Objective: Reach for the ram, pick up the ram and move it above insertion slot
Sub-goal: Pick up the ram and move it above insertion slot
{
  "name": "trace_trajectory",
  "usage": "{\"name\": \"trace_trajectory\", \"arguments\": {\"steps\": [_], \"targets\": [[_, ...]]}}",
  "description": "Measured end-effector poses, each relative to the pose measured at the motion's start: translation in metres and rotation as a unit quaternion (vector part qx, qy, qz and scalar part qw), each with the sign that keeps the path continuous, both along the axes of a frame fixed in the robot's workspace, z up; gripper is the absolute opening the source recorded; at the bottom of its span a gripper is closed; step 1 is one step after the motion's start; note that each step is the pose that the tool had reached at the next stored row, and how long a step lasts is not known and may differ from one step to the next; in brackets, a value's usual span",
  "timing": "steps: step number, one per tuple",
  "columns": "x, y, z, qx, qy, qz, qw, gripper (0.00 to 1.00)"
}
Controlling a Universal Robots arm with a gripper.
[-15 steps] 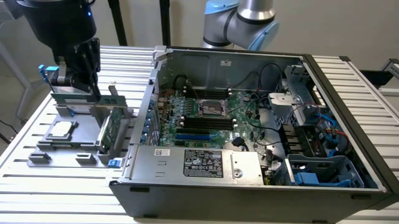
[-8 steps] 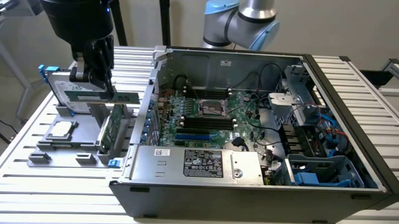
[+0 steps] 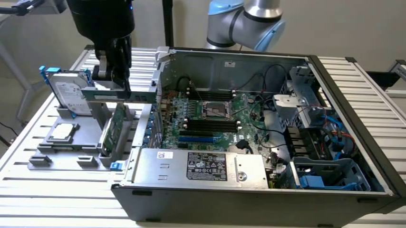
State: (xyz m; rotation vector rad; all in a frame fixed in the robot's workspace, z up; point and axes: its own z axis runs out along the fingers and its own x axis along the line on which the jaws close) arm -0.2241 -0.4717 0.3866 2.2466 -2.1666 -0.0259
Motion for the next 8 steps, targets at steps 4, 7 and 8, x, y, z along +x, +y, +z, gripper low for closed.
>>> {"name": "trace_trajectory", "arguments": {"steps": [4,7,8], "targets": [[0.014,0.0023,0.0001,0.0000,0.0000,0.000,1.0000,0.13],[0.026,0.0040,0.0001,0.0001,0.0000,0.000,1.0000,0.13],[0.030,0.0046,0.0001,0.0001,0.0000,0.000,1.0000,0.13]]}}
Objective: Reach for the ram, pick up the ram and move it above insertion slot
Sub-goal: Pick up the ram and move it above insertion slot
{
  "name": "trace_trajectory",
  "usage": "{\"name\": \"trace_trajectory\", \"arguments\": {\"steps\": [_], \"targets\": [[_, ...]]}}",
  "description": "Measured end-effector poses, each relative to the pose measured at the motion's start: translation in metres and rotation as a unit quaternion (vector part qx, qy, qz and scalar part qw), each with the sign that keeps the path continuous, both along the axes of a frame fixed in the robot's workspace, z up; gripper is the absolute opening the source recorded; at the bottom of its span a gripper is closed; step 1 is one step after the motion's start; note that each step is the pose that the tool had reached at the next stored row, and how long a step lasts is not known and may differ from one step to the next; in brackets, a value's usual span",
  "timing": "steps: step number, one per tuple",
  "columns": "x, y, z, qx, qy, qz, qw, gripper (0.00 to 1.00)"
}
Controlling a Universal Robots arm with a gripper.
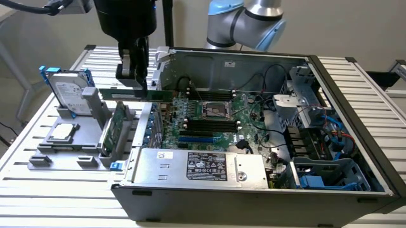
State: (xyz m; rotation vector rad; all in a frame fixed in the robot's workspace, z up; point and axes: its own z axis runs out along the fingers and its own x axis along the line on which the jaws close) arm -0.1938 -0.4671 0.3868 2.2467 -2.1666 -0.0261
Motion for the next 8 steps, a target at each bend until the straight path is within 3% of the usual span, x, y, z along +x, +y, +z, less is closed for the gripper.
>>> {"name": "trace_trajectory", "arguments": {"steps": [8], "targets": [[0.034,0.0043,0.0000,0.0011,0.0000,0.000,1.0000,0.13]]}}
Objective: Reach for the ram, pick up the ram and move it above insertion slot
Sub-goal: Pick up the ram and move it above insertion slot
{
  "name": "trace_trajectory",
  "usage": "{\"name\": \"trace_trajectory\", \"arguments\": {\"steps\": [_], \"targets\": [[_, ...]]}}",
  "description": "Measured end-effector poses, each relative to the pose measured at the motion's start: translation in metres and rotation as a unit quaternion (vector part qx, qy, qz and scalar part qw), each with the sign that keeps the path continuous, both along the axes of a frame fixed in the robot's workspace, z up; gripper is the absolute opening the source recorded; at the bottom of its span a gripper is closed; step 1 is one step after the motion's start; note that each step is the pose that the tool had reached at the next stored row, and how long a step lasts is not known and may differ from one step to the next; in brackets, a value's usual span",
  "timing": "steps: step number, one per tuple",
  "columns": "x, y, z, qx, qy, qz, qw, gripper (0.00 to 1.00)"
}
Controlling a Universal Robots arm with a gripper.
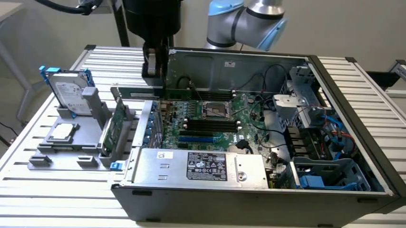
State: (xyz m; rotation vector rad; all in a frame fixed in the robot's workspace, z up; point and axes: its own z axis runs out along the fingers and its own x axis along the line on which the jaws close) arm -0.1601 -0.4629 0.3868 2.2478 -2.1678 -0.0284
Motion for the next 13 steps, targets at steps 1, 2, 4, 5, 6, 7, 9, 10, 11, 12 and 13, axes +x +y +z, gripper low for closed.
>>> {"name": "trace_trajectory", "arguments": {"steps": [1,2,4,5,6,7,9,10,11,12,13], "targets": [[0.004,0.0005,0.0000,0.0004,0.0000,0.000,1.0000,0.13],[0.009,0.0010,0.0000,0.0007,0.0000,0.000,1.0000,0.13],[0.017,0.0021,0.0000,0.0016,0.0000,0.000,1.0000,0.13],[0.021,0.0027,-0.0001,0.0022,0.0000,0.000,1.0000,0.13],[0.025,0.0033,0.0000,0.0026,0.0000,0.000,1.0000,0.13],[0.029,0.0039,0.0000,0.0030,0.0000,0.000,1.0000,0.13],[0.037,0.0054,0.0000,0.0037,0.0000,0.000,1.0000,0.13],[0.041,0.0064,0.0000,0.0040,0.0000,0.000,1.0000,0.13],[0.044,0.0074,0.0000,0.0042,0.0000,0.000,1.0000,0.13],[0.047,0.0086,0.0000,0.0043,0.0000,0.000,1.0000,0.13],[0.051,0.0100,0.0000,0.0043,0.0000,0.000,1.0000,0.13]]}}
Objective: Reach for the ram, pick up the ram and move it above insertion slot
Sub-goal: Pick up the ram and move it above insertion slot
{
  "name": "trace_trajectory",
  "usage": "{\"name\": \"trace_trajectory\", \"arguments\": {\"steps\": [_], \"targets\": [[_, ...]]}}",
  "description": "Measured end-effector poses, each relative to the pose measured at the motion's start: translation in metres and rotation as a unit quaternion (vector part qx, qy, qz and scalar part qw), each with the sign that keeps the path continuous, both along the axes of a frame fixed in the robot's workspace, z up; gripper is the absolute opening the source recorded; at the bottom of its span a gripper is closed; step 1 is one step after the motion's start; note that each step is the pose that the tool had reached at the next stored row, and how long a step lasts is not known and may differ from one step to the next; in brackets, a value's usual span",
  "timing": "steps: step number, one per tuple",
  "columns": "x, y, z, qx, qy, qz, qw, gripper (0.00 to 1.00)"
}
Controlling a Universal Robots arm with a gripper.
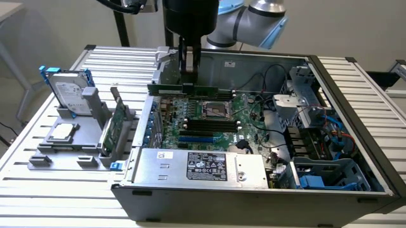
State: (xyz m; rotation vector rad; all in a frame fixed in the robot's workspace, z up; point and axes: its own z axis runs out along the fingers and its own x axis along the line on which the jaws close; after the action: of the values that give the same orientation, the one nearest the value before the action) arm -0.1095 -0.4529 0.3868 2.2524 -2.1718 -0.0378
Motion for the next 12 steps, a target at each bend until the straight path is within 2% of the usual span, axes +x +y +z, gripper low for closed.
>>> {"name": "trace_trajectory", "arguments": {"steps": [3,12], "targets": [[0.008,0.0054,-0.0001,0.0000,0.0000,0.000,1.0000,0.13],[0.029,0.0259,-0.0016,0.0000,0.0001,0.000,1.0000,0.13]]}}
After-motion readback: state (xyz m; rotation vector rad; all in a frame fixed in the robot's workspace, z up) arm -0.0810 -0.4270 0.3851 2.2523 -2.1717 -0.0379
